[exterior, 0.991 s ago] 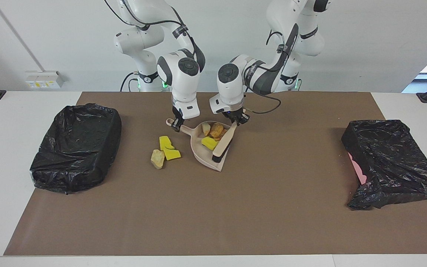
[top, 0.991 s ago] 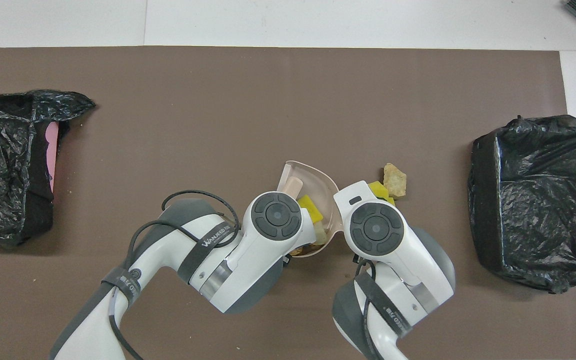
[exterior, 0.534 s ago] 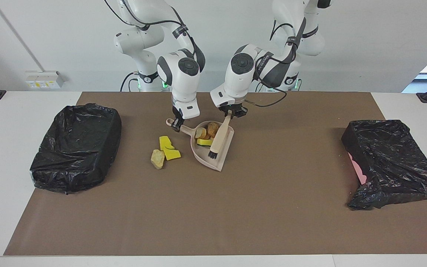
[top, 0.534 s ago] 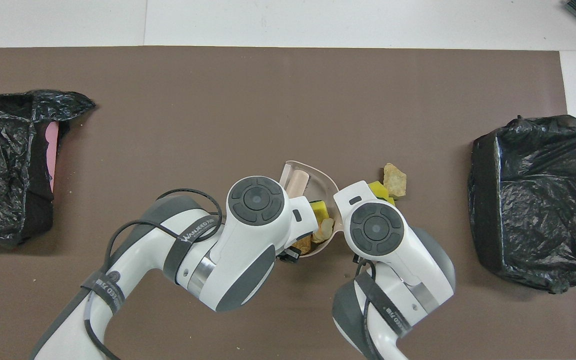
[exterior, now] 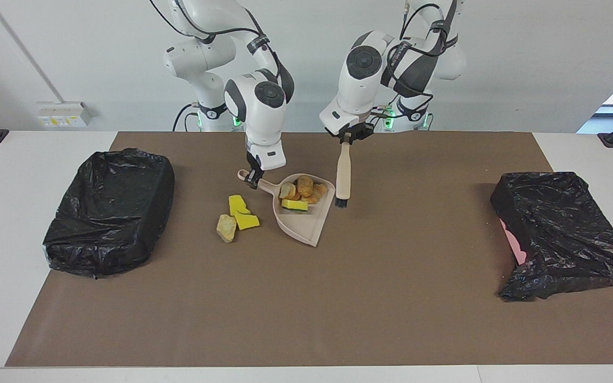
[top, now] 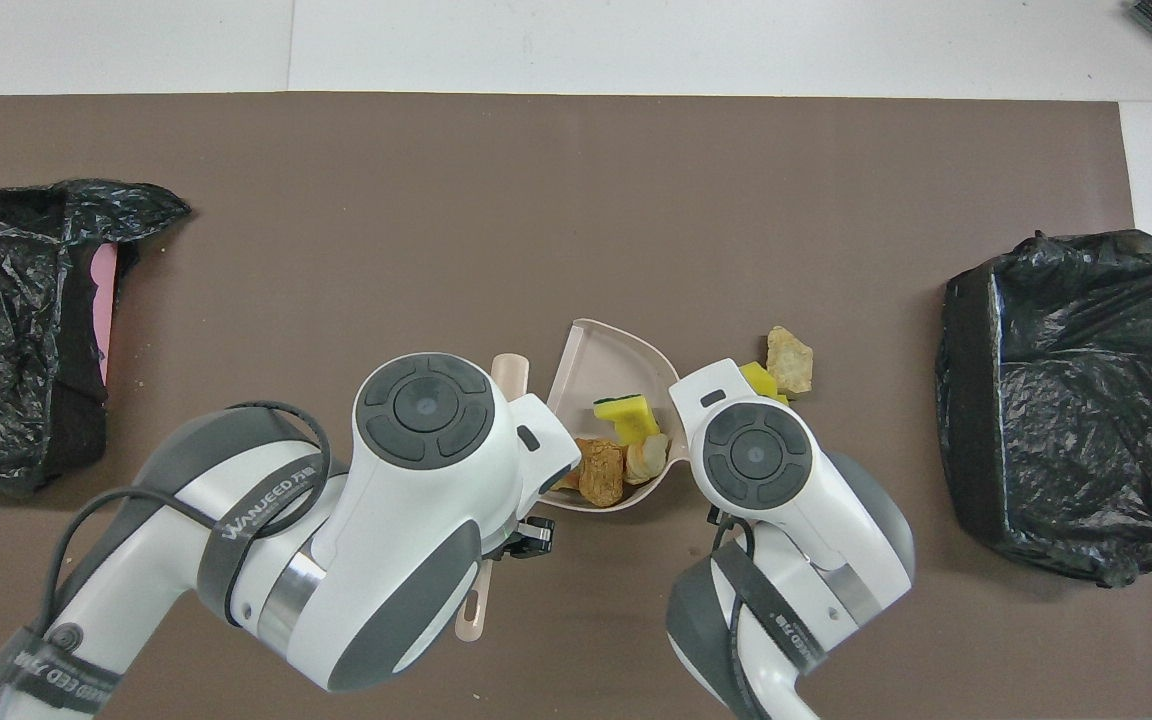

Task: Sweep and dump trash in bin
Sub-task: 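Sweep the remaining chunks and sponge into the dustpan with the brush, then carry the dustpan with the right gripper to the black trash bag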

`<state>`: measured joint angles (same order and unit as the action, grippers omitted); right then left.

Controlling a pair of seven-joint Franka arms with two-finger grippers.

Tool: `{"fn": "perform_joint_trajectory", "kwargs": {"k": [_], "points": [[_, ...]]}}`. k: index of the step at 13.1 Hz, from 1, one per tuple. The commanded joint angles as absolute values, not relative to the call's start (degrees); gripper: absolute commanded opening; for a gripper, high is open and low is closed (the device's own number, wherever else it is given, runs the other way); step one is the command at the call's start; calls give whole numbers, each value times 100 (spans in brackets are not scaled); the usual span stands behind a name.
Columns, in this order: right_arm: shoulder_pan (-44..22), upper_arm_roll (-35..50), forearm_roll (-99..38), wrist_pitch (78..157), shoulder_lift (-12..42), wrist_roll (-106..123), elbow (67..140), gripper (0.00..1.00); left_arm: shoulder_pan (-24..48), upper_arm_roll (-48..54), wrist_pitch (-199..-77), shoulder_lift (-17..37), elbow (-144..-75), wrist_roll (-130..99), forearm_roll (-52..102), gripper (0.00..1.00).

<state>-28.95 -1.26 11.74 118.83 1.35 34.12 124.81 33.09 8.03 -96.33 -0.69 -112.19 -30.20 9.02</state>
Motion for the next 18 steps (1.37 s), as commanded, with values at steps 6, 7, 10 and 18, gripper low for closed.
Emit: {"fn": "perform_joint_trajectory", "kwargs": {"k": [6,7,10,18], "points": [[-1427,-167,1222,10831,-1115,4682,11990,0,4770,791,-11450,-1415,-13780,-4885,1266,0],[-1093,-167,1222,10471,-1168,4972,11753,0,4973,800,-11713,-1389,-13920,-5087,1318,0],[-47,-254,1222,10134,-1239,5921,11426,0,5484,800,-12181,-1336,-14299,-5537,1345,0],[2249,-554,2502,11634,-1108,8472,11846,0,5792,800,-12586,-888,-14370,-5563,1635,0]]}}
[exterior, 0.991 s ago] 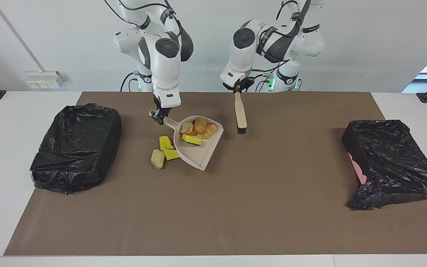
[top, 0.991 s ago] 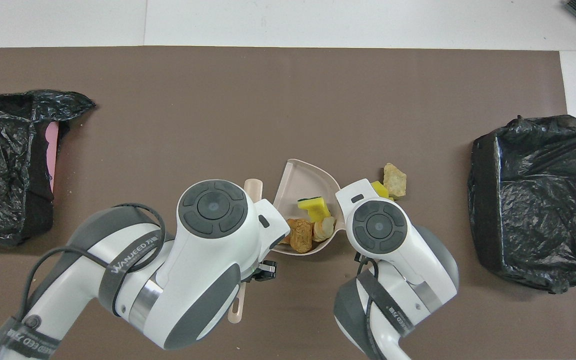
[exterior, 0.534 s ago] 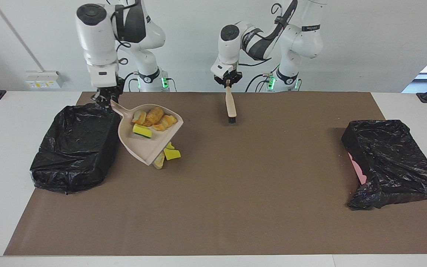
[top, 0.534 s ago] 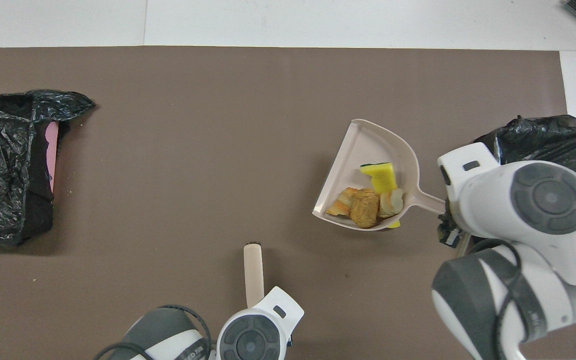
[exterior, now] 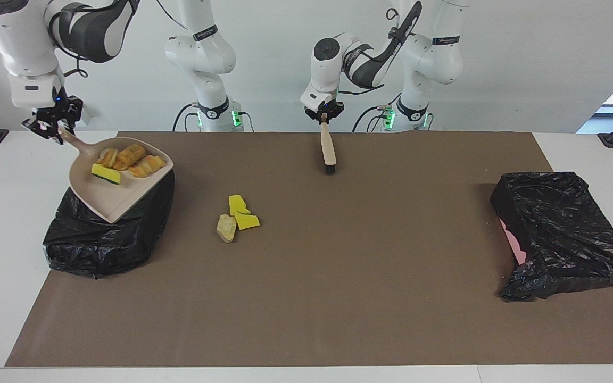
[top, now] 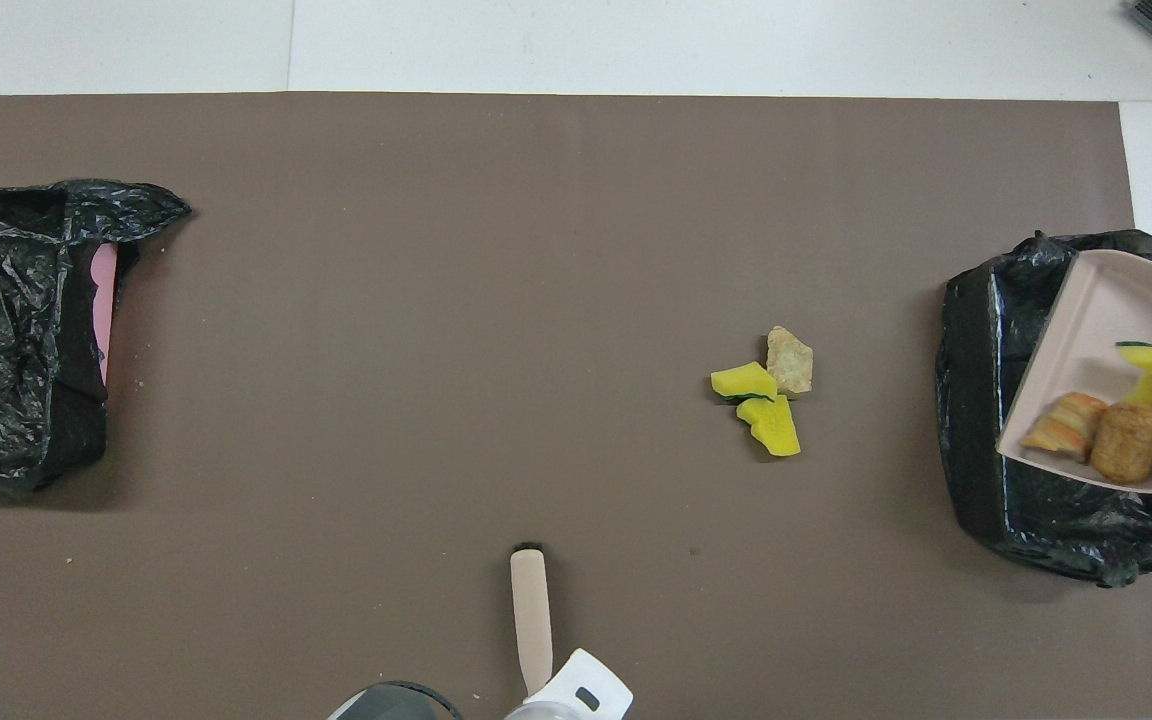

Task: Sweep and dump trash in bin
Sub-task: 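Carry the dustpan with the right gripper to the black trash bag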

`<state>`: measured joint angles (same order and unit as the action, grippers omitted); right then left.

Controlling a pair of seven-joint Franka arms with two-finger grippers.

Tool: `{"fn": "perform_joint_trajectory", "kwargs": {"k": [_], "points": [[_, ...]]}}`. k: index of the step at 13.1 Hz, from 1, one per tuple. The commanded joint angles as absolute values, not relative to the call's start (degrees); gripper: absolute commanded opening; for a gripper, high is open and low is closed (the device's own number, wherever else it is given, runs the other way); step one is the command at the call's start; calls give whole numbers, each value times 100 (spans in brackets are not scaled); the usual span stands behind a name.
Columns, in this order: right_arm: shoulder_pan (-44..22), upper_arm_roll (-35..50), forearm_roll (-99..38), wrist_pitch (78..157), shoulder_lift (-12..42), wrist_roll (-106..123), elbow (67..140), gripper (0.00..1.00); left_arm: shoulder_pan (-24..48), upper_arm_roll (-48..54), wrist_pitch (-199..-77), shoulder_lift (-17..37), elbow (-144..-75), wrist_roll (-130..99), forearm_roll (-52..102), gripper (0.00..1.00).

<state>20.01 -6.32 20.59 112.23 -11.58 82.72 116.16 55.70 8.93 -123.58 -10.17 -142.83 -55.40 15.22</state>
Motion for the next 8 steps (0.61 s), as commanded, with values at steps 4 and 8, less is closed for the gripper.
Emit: {"fn": "perform_joint_trajectory", "kwargs": {"k": [4,8], "points": [[2224,-536,3330,11900,-1028,8929,11926,0,5713,774,-12490,-870,-14239,-5467,1626,100],[2083,-519,4102,12155,-1046,8877,12155,0,4810,730,-11614,-862,-13222,-4496,1373,100]]}}
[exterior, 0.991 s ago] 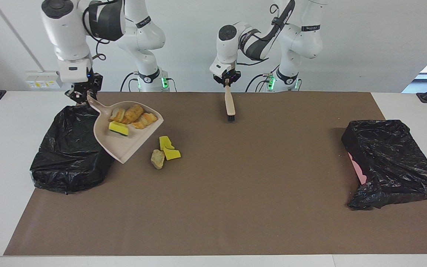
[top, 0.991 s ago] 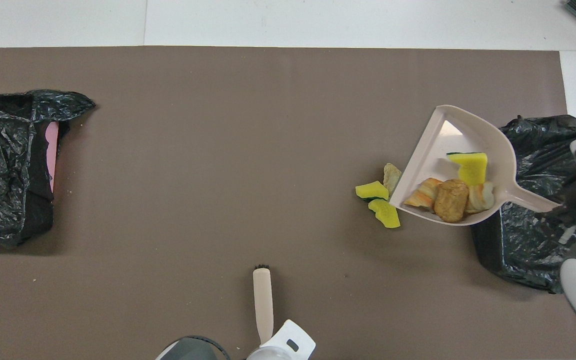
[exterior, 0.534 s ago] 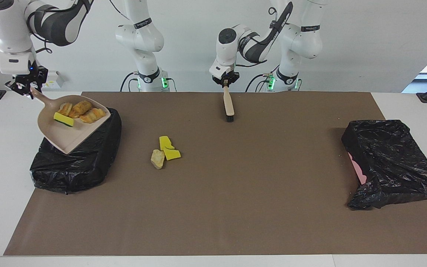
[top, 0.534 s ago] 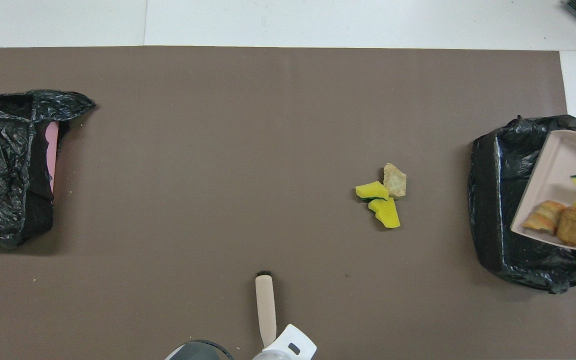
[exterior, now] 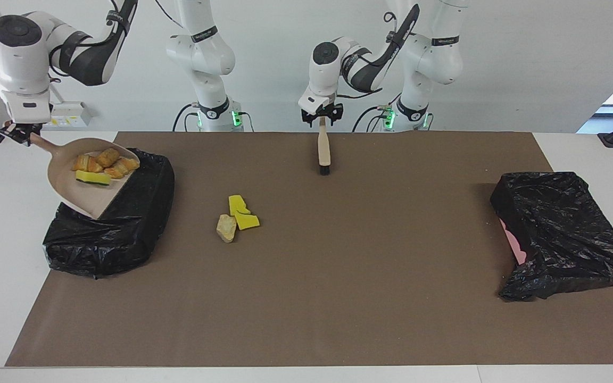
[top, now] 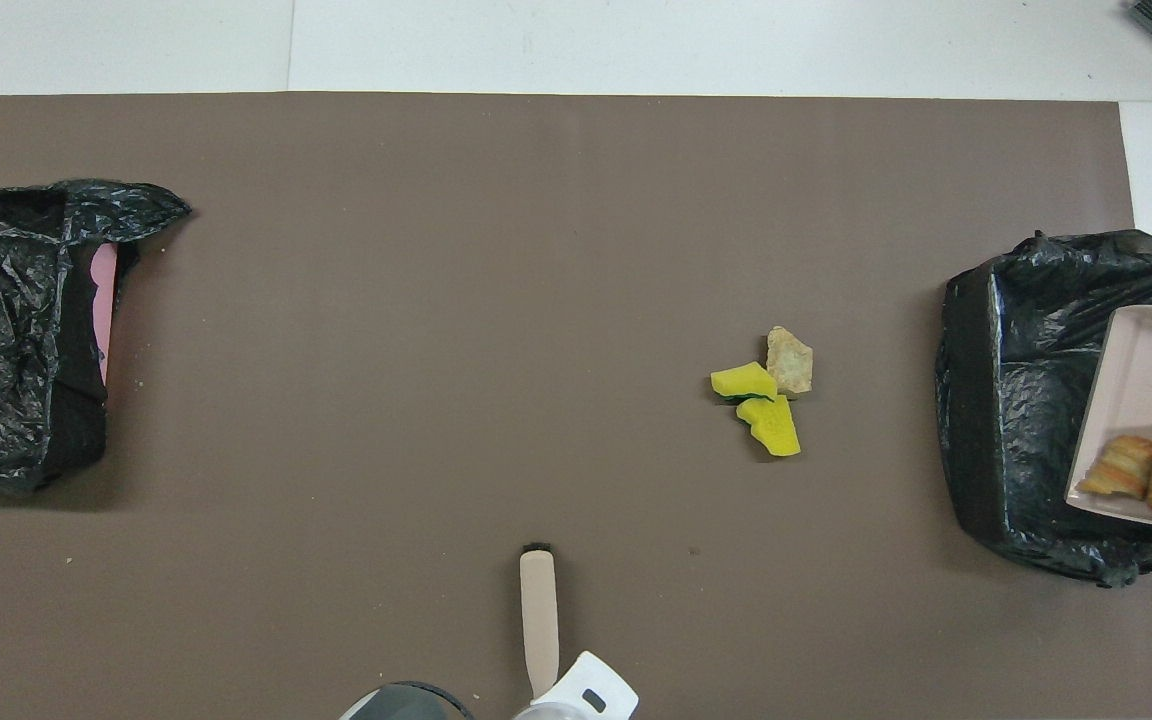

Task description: Sweep and dump trash in bin

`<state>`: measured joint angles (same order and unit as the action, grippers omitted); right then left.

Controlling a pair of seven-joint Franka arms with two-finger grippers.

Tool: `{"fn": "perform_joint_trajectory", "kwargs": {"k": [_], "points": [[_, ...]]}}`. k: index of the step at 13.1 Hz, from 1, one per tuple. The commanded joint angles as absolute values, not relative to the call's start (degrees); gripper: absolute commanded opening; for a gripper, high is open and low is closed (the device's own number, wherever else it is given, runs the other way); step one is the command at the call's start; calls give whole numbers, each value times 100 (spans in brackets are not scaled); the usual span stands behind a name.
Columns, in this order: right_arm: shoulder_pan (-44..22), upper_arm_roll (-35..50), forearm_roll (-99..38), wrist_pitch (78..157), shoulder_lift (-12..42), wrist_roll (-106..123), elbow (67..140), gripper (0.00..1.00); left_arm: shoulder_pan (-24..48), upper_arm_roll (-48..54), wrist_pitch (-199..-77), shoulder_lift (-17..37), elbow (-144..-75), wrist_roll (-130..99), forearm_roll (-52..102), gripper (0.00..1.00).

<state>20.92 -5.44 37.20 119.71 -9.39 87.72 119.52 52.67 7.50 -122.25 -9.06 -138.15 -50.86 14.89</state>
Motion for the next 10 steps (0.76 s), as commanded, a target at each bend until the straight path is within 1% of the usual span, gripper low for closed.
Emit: {"fn": "perform_joint_trajectory", "kwargs": {"k": [1,4,9,10], "points": [[2005,-501,4191,12094,-1055,8720,12155,0,4494,729,-11480,-835,-12932,-4056,1136,100],[1986,-475,4376,12067,-1107,8640,12155,0,3563,729,-11024,-826,-11974,-3369,783,100],[1995,-404,4676,11840,-1467,8744,12147,0,2244,729,-9556,-238,-9646,-2436,694,100],[2004,-404,4684,11743,-1563,8893,12146,0,2015,721,-9328,-203,-9355,-2200,677,100]]}}
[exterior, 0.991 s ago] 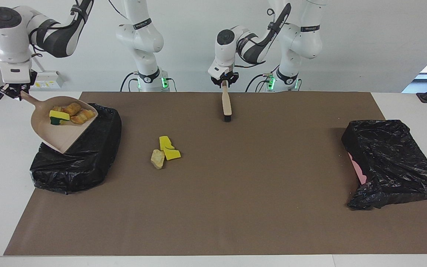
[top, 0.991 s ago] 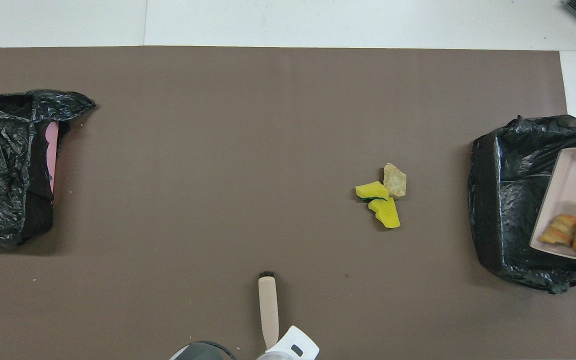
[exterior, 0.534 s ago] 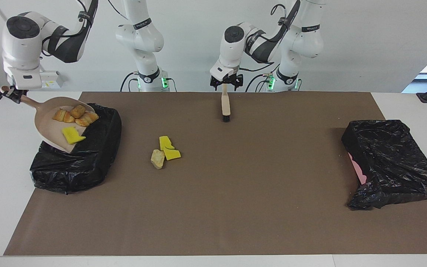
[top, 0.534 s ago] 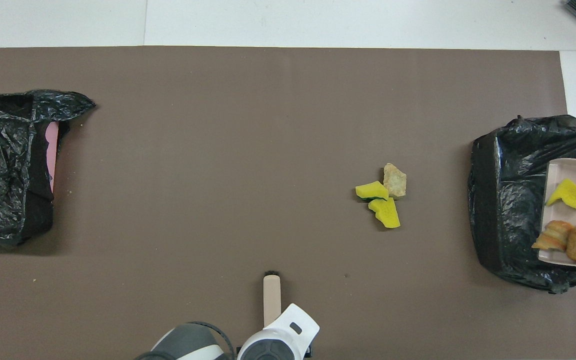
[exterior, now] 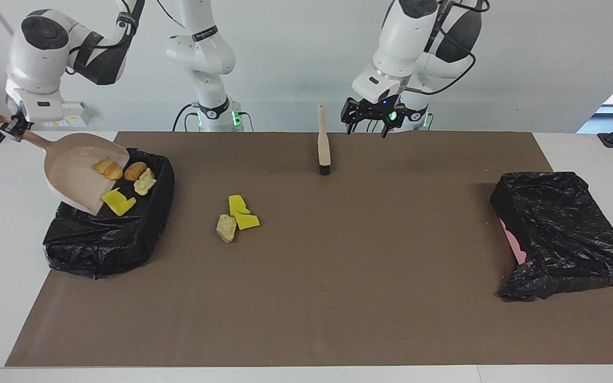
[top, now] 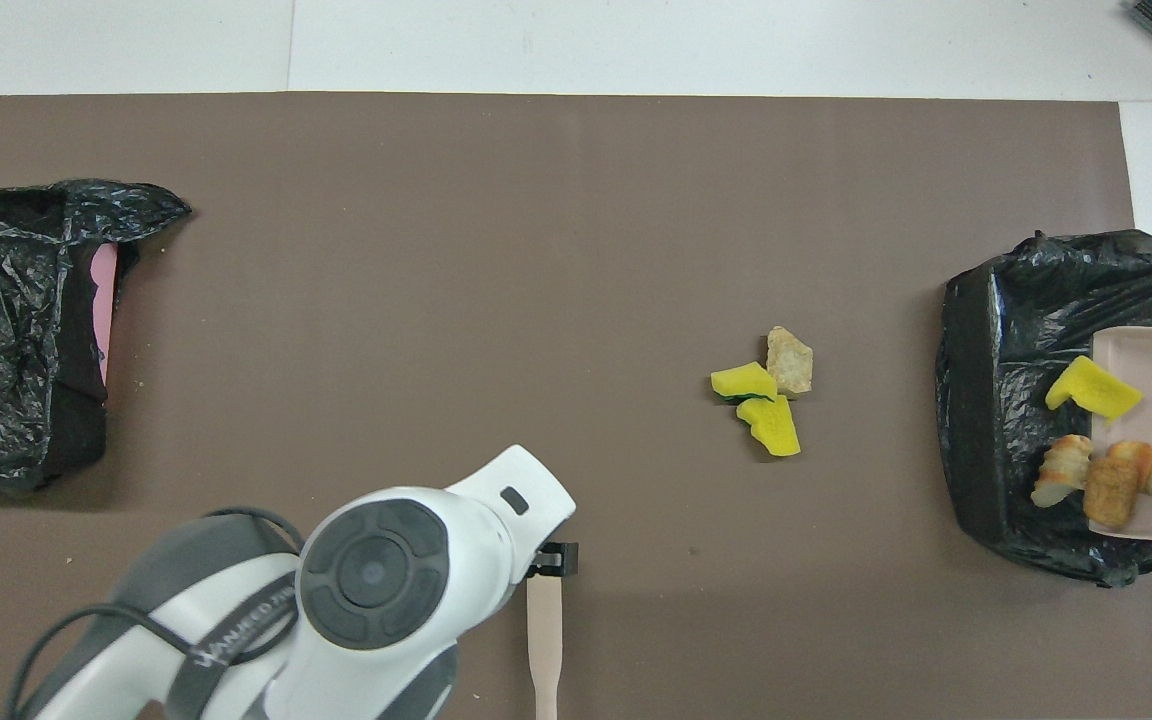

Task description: Sweep and dump trash in bin

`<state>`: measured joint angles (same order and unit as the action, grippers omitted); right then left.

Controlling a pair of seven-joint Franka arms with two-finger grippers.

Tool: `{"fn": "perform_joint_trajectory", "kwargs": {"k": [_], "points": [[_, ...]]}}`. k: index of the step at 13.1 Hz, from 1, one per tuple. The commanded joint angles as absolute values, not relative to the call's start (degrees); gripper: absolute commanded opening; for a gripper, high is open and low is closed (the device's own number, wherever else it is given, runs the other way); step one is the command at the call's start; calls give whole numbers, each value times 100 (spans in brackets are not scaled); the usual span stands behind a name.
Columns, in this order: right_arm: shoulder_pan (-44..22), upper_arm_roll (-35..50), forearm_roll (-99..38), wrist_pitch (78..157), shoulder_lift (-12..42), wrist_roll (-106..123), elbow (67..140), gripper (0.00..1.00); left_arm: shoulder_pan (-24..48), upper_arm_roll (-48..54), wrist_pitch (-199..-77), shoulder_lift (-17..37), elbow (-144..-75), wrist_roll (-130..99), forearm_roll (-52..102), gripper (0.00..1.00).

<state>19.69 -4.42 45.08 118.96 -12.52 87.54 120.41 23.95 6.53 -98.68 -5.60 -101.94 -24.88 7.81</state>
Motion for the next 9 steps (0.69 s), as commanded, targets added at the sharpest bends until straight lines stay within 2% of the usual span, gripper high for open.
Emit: {"fn": "perform_joint_trajectory", "kwargs": {"k": [1,4,9], "points": [[2004,-404,4685,11577,-1695,8973,12138,0,1795,721,-9064,-202,-9091,-1875,677,100],[1925,-334,4868,11399,-1898,8983,12138,0,1206,712,-8352,-132,-8413,-1022,520,100],[1723,-115,5062,11391,-1829,8702,12068,0,1169,405,-7437,-106,-7965,-703,255,100]]}}
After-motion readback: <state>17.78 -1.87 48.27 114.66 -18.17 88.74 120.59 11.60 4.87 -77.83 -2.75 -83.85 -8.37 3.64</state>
